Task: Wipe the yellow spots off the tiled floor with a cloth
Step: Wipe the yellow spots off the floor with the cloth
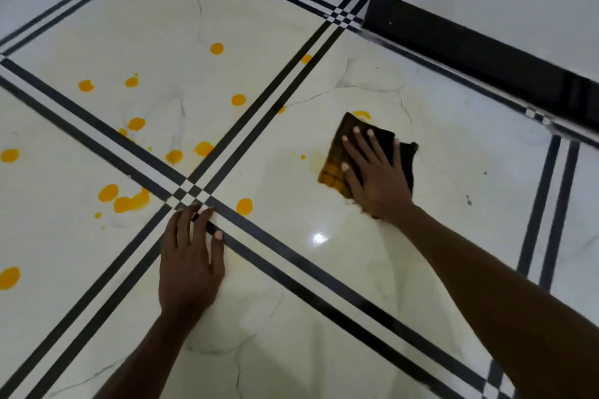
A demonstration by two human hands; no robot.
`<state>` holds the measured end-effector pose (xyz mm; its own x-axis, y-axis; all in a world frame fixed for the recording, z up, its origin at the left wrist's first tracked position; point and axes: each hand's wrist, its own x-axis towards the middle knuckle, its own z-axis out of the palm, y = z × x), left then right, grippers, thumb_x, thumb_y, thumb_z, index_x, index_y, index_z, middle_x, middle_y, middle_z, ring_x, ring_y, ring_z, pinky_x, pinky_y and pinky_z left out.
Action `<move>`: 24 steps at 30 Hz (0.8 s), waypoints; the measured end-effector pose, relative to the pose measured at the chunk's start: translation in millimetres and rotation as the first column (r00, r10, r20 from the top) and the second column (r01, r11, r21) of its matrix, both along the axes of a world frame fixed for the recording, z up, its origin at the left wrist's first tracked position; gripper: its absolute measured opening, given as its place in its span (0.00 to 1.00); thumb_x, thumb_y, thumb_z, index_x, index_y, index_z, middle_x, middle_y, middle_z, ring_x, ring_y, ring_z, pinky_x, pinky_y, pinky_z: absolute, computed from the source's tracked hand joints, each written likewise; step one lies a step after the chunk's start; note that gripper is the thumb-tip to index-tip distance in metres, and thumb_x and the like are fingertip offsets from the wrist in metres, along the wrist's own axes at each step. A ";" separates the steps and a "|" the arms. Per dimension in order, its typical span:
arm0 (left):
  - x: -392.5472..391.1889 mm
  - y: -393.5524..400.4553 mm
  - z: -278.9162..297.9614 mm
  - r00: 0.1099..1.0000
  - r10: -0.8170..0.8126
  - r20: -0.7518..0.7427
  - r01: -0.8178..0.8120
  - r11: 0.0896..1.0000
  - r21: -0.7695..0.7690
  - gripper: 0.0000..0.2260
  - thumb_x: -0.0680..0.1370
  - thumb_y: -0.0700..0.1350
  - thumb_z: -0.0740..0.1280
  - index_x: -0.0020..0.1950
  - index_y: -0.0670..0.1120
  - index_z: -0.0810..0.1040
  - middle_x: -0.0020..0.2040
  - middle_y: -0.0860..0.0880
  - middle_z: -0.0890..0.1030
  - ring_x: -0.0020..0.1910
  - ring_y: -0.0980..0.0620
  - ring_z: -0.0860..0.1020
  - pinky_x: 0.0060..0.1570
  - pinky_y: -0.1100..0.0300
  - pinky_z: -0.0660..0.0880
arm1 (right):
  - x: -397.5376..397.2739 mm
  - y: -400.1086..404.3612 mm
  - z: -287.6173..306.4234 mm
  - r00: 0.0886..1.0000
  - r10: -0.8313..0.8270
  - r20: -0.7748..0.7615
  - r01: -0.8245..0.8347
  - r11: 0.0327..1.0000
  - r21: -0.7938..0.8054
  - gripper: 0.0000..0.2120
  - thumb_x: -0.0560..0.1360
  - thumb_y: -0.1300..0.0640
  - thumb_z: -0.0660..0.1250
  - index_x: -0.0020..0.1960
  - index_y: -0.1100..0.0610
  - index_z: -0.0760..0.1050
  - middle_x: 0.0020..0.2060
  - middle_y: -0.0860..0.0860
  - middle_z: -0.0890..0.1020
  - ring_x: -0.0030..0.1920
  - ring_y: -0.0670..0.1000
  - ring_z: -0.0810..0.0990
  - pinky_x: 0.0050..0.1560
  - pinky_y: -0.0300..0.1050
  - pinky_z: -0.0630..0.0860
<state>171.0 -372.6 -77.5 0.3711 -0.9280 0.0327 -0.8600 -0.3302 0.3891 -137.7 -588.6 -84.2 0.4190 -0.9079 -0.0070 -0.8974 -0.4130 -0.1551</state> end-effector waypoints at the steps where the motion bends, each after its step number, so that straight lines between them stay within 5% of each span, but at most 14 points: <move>1: 1.2 -1.4 -1.3 1.000 0.003 -0.001 -0.003 1.000 0.003 0.24 0.84 0.54 0.55 0.79 0.48 0.67 0.79 0.45 0.68 0.81 0.43 0.61 0.79 0.42 0.61 | -9.6 -16.2 2.2 1.000 -0.015 -0.003 0.015 1.000 0.009 0.30 0.86 0.39 0.47 0.85 0.48 0.55 0.85 0.50 0.56 0.85 0.55 0.50 0.81 0.72 0.45; 6: 0.9 -4.6 -5.7 1.000 0.015 0.010 -0.015 1.000 -0.002 0.26 0.84 0.53 0.55 0.82 0.48 0.64 0.82 0.47 0.64 0.84 0.47 0.57 0.81 0.45 0.58 | 37.9 -121.4 7.5 0.961 -0.272 0.059 0.269 0.962 0.046 0.30 0.86 0.40 0.46 0.85 0.49 0.52 0.85 0.54 0.53 0.85 0.60 0.48 0.81 0.70 0.40; 10: 1.2 -4.4 -4.4 0.999 -0.001 0.037 0.000 1.000 0.013 0.26 0.85 0.53 0.55 0.83 0.48 0.60 0.85 0.48 0.58 0.85 0.49 0.53 0.82 0.44 0.55 | 130.7 -56.0 2.2 0.984 0.176 0.020 -0.173 0.980 -0.100 0.28 0.85 0.43 0.48 0.84 0.49 0.59 0.84 0.55 0.60 0.84 0.61 0.56 0.80 0.70 0.53; 14: 3.0 -4.4 -3.7 0.999 -0.028 0.045 0.028 1.000 0.011 0.27 0.85 0.52 0.54 0.84 0.49 0.58 0.85 0.48 0.56 0.85 0.49 0.52 0.82 0.43 0.55 | 79.8 28.6 6.7 0.839 0.541 -0.061 -0.543 0.840 -0.009 0.29 0.86 0.39 0.50 0.85 0.45 0.52 0.85 0.49 0.52 0.86 0.55 0.47 0.82 0.67 0.46; 16: 2.3 -4.0 -4.2 0.998 -0.029 0.047 0.029 1.000 -0.001 0.26 0.85 0.51 0.55 0.84 0.49 0.59 0.85 0.47 0.57 0.85 0.49 0.52 0.82 0.44 0.55 | 42.3 0.2 6.4 0.870 0.484 -0.096 -0.487 0.873 -0.020 0.29 0.86 0.38 0.48 0.85 0.43 0.51 0.85 0.49 0.54 0.85 0.55 0.50 0.80 0.72 0.50; 20: 1.8 -2.4 -8.5 0.998 -0.032 0.055 0.034 0.999 -0.032 0.27 0.85 0.50 0.56 0.84 0.47 0.58 0.85 0.47 0.57 0.85 0.50 0.51 0.83 0.45 0.53 | 82.8 -110.8 11.6 0.999 -0.033 -0.006 0.033 0.999 0.017 0.29 0.85 0.37 0.43 0.85 0.41 0.48 0.86 0.49 0.50 0.85 0.56 0.46 0.76 0.80 0.43; 22: 5.3 -3.4 -12.1 0.997 -0.043 0.066 0.045 0.998 -0.035 0.27 0.85 0.50 0.55 0.84 0.47 0.58 0.85 0.48 0.56 0.85 0.50 0.51 0.83 0.46 0.52 | 143.4 -121.4 11.7 1.000 -0.010 -0.004 0.010 1.000 0.026 0.29 0.85 0.38 0.44 0.85 0.42 0.51 0.86 0.50 0.52 0.85 0.58 0.47 0.77 0.79 0.43; 24: 5.8 -3.5 -12.1 0.997 -0.048 0.066 0.050 0.998 -0.029 0.27 0.85 0.50 0.55 0.84 0.47 0.57 0.85 0.48 0.56 0.85 0.50 0.50 0.83 0.45 0.53 | 182.8 -88.2 10.1 0.979 0.202 -0.012 -0.202 0.978 -0.045 0.29 0.84 0.40 0.44 0.84 0.44 0.56 0.85 0.51 0.57 0.85 0.58 0.52 0.78 0.76 0.49</move>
